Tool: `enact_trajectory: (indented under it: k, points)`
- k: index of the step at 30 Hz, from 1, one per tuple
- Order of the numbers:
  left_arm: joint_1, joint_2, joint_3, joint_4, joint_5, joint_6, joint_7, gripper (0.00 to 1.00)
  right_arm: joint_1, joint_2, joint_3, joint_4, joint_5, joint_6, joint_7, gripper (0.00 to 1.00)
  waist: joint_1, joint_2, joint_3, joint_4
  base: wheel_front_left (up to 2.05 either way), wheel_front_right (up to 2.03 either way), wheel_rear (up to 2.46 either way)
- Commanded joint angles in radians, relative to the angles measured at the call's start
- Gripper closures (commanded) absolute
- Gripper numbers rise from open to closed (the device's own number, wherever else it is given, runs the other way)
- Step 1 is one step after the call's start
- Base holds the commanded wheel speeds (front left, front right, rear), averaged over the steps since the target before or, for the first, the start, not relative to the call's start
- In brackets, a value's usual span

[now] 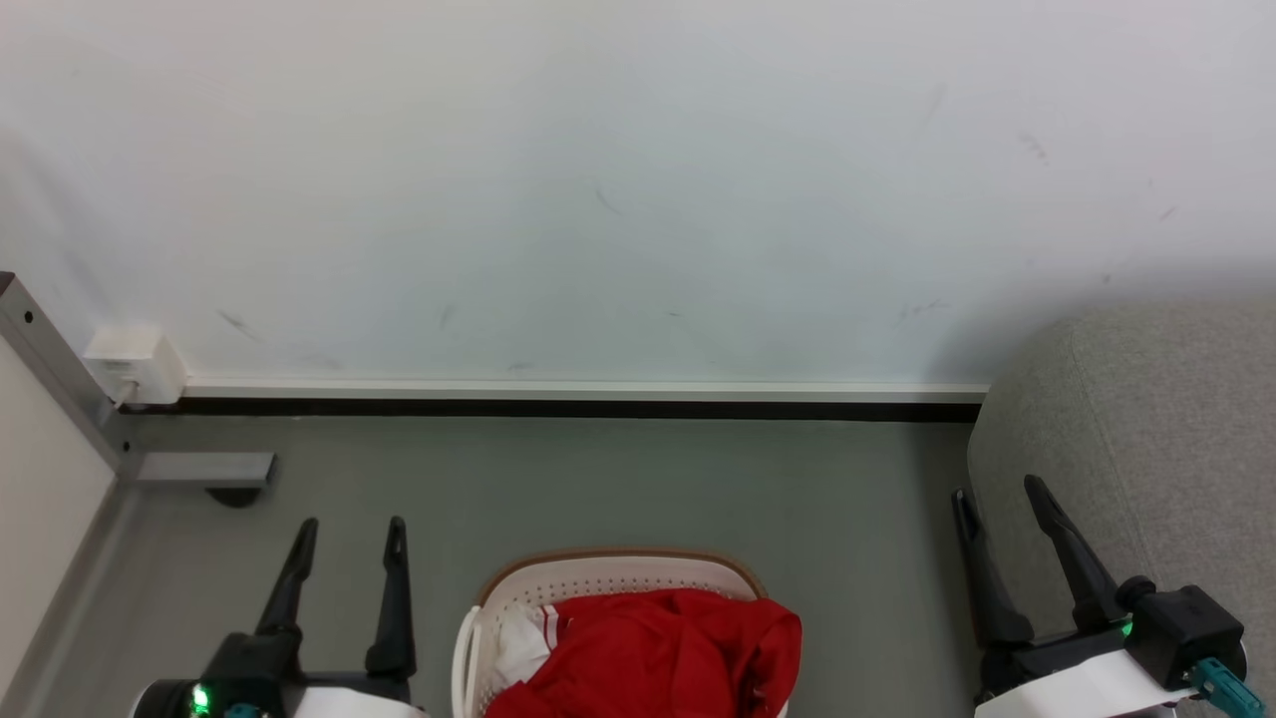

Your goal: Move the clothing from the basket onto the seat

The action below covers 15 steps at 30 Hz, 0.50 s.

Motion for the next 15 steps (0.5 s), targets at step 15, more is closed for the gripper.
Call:
enact_trajectory:
  k: [15]
  points:
    - [-0.017,-0.003,0.019,0.016,-0.04,-0.016,-0.001,0.0,-0.024,-0.007,-0.002,-0.01,0.004,-0.002,0.0,0.0,0.0,0.0,0.03,-0.014,0.0,0.0,0.0]
